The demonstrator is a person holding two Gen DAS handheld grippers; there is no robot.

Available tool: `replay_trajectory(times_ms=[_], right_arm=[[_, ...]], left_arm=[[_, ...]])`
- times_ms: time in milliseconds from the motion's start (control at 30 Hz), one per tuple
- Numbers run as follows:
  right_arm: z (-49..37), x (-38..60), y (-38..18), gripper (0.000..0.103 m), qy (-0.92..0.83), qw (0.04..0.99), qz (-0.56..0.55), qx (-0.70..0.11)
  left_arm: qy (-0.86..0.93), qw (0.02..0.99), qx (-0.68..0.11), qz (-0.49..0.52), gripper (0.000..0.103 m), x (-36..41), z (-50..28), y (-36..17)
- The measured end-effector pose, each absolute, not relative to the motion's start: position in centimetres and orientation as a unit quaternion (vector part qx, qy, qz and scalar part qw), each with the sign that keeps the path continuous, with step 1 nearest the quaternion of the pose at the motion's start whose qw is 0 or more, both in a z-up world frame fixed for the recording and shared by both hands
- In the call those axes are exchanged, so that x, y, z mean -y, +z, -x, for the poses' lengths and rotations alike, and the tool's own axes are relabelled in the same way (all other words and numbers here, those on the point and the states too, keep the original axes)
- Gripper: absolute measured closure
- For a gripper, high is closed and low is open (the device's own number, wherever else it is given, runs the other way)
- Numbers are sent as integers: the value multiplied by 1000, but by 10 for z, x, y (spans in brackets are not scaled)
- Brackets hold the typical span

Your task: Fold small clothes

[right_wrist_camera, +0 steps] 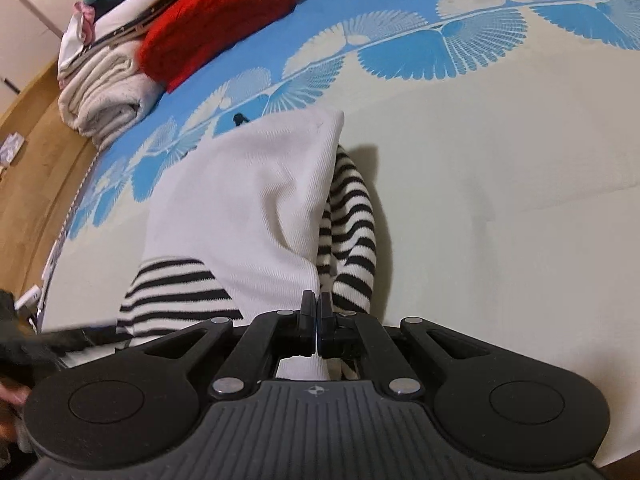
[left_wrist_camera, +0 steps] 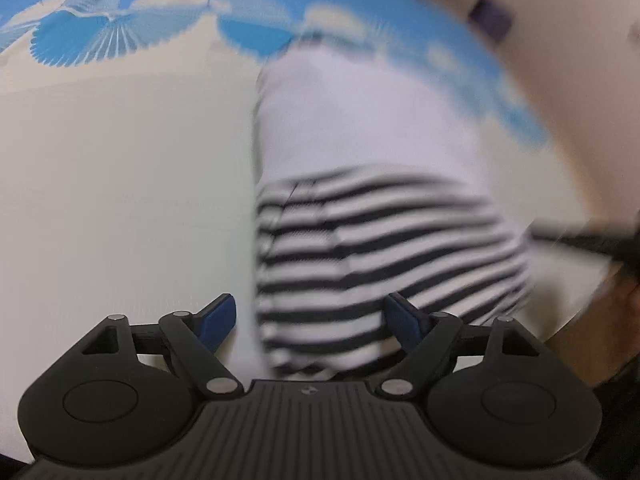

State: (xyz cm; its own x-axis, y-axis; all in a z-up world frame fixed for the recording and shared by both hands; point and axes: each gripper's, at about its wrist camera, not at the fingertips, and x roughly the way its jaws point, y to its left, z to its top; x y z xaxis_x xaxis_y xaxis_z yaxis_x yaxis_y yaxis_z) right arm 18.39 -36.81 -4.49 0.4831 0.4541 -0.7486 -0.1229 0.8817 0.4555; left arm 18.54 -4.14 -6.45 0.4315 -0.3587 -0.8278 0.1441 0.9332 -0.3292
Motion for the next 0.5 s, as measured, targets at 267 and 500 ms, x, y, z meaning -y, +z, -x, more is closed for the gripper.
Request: replay_trajectory(times_ms=[267, 500], right_arm=[[-188, 378, -56, 65, 189, 820, -213, -497], [-173, 348, -68, 78, 253, 800, -116, -532]], left_arm=[[-150, 831, -513, 154, 16, 26, -183, -69], [-144, 833, -497, 197, 17, 14, -183, -59]])
